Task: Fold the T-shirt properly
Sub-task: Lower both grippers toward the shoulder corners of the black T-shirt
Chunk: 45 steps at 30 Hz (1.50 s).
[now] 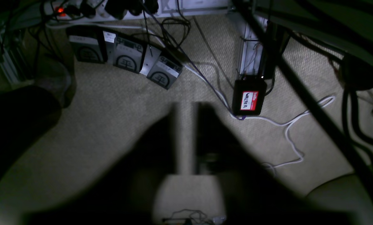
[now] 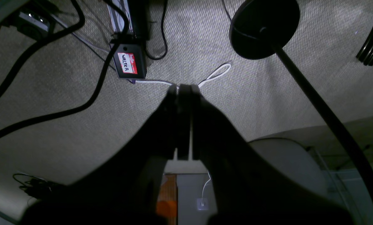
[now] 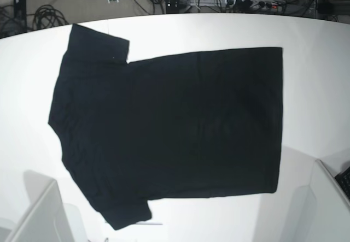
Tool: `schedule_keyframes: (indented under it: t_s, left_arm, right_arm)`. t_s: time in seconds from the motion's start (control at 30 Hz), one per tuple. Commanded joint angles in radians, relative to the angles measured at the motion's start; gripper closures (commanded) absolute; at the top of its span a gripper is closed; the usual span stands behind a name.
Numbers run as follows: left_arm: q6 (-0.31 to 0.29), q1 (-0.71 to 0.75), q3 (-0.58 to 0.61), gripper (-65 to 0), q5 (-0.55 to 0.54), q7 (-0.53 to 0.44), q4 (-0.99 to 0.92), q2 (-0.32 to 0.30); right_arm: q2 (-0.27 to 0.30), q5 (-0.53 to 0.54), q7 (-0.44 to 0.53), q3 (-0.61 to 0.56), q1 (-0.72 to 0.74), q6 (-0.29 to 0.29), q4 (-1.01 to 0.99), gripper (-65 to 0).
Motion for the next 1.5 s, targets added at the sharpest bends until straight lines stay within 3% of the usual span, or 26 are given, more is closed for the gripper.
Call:
schedule_keyframes:
  t_s: [0.0, 0.3, 0.5, 0.63, 0.93, 1.23, 1.47]
  left_arm:
    - [0.003, 0.02, 0.001, 0.0, 0.001, 0.007, 0.002, -0.002]
    - [0.003, 0.06, 0.007, 0.0, 0.004, -0.002, 0.045, -0.036]
    - [0.002, 0.248, 0.014, 0.0, 0.005, -0.002, 0.389, -0.097]
    - [0.002, 0.331, 0.003, 0.0, 0.002, -0.001, 0.527, -0.107]
    - [0.002, 0.523, 0.0, 0.0, 0.002, 0.009, 0.865, -0.156]
    - [0.005, 0.69, 0.0, 0.0, 0.001, 0.012, 1.122, -0.219]
    - [0.005, 0.839, -0.002, 0.0, 0.001, 0.012, 1.395, -0.246]
  right_arm:
    - [0.004, 0.001, 0.001, 0.003, -0.008, -0.001, 0.001, 0.0]
    - [0.006, 0.003, 0.005, 0.007, -0.026, -0.001, 0.024, 0.0]
    - [0.004, 0.003, -0.001, 0.169, -0.163, -0.001, 0.293, 0.0]
    - [0.004, 0.003, -0.007, 0.196, -0.252, -0.001, 0.441, 0.0]
    - [-0.016, 0.003, -0.139, 0.201, -0.447, -0.004, 0.837, 0.0]
    - [-0.077, 0.003, -0.285, 0.371, -0.557, -0.001, 1.156, 0.0]
    - [-0.108, 0.003, -0.377, 0.437, -0.625, -0.001, 1.397, 0.0]
